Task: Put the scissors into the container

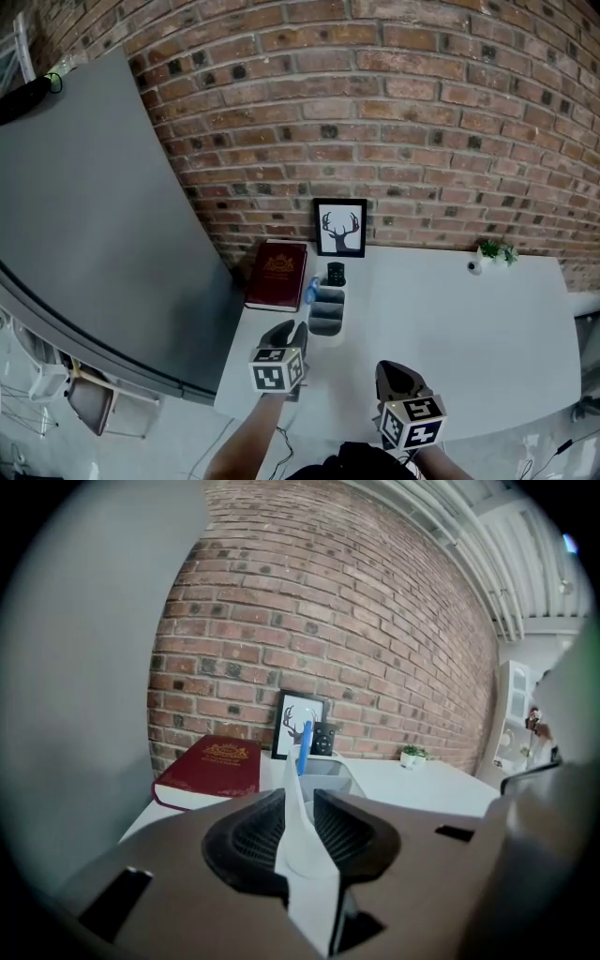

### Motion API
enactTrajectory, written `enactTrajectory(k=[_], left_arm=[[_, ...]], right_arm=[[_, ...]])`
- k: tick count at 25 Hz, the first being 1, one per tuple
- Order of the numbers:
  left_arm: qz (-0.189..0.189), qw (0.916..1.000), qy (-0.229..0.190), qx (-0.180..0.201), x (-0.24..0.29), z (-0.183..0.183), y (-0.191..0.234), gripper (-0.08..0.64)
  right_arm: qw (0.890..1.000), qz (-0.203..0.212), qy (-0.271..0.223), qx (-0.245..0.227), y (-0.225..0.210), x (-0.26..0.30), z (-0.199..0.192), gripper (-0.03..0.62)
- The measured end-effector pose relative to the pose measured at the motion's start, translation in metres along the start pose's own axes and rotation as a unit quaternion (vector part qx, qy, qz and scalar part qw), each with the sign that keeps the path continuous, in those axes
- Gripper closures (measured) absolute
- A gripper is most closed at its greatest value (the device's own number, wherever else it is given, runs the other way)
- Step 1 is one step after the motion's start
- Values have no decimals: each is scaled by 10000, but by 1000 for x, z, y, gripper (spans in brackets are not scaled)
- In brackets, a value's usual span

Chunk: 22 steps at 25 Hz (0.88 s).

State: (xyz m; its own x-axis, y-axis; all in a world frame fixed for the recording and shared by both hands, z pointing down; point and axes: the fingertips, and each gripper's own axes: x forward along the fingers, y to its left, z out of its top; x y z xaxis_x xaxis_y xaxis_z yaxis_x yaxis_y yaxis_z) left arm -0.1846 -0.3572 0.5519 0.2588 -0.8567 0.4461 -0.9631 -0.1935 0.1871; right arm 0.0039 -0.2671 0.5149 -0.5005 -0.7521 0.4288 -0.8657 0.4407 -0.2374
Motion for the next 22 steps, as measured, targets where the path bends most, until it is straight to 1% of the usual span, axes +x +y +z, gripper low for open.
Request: enactTrajectory(k=[4, 11, 19, 22], left_arm=[[1, 10000, -45, -52, -18, -6, -1, 471], [-20, 9999, 5, -128, -44, -21, -7, 497], [-28, 10000, 21, -21, -66, -33, -17, 517], [-39, 10000, 5, -48, -72, -35, -20, 523]], right_arm=[[10000, 63, 26, -44, 5, 3, 0, 592], [9998, 175, 42, -95, 15, 8, 0, 592], [9996, 237, 47, -149, 17, 10, 0, 592], [9996, 236, 48, -133, 15, 8, 0, 592]])
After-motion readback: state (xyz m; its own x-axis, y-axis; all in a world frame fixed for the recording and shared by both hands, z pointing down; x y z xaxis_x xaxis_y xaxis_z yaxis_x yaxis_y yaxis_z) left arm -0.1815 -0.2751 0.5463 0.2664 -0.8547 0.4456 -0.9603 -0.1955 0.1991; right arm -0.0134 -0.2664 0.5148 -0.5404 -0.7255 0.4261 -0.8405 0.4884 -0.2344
